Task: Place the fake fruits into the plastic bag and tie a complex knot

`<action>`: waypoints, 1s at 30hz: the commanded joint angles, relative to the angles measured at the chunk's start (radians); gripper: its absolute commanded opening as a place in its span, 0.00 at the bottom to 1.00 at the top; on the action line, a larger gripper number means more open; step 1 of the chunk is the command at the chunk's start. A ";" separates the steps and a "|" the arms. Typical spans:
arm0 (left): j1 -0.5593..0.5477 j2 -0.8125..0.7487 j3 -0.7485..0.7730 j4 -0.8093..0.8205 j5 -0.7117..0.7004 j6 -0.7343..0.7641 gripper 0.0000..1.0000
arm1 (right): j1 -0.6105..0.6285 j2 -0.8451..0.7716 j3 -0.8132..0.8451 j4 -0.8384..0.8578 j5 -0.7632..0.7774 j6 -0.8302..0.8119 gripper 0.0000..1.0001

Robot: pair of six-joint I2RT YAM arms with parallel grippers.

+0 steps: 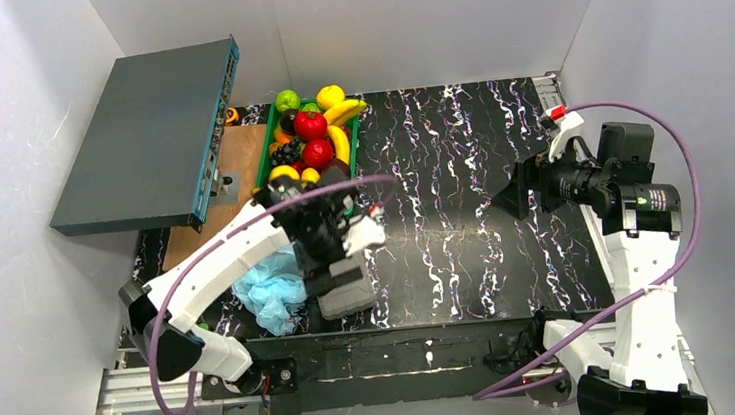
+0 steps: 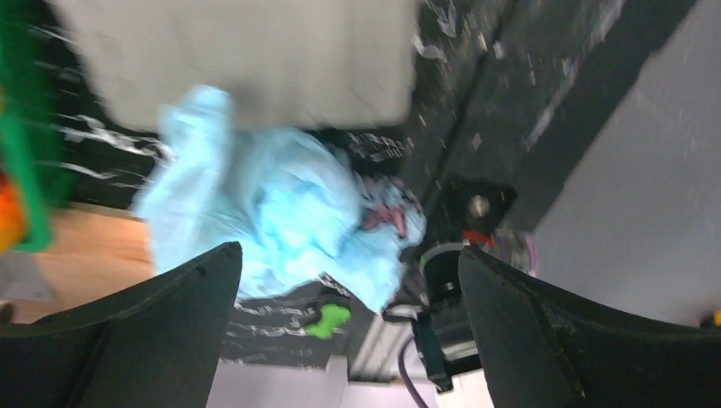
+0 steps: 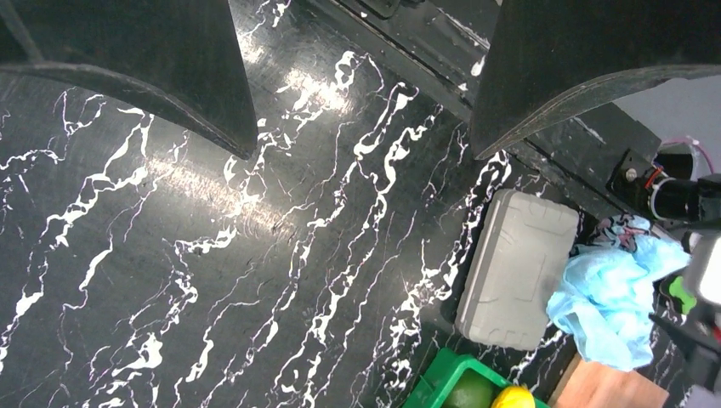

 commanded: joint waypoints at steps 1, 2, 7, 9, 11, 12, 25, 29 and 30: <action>-0.041 -0.163 -0.229 -0.082 -0.001 0.056 0.99 | -0.008 -0.009 -0.028 -0.026 -0.018 -0.057 1.00; -0.042 -0.191 -0.285 -0.089 0.000 0.062 1.00 | -0.007 -0.005 -0.033 -0.028 -0.023 -0.058 1.00; -0.043 -0.334 -0.512 -0.049 -0.030 0.073 0.99 | -0.008 0.035 -0.045 -0.032 -0.054 -0.058 1.00; -0.044 -0.361 -0.588 -0.001 -0.088 0.071 1.00 | -0.007 0.046 -0.049 -0.029 -0.068 -0.056 1.00; -0.043 -0.376 -0.653 0.050 -0.138 0.081 0.99 | -0.007 0.055 -0.050 -0.027 -0.075 -0.057 1.00; -0.043 -0.379 -0.677 0.077 -0.154 0.078 1.00 | -0.007 0.057 -0.051 -0.025 -0.077 -0.056 1.00; -0.043 -0.330 -0.879 0.351 -0.261 0.120 0.52 | -0.007 0.034 -0.123 0.083 -0.062 -0.032 1.00; -0.042 -0.330 -0.729 0.217 -0.195 0.083 0.00 | -0.007 -0.003 -0.172 0.137 -0.065 -0.033 1.00; -0.042 -0.338 -0.659 0.169 -0.153 0.065 0.00 | -0.006 -0.010 -0.179 0.144 -0.075 -0.037 1.00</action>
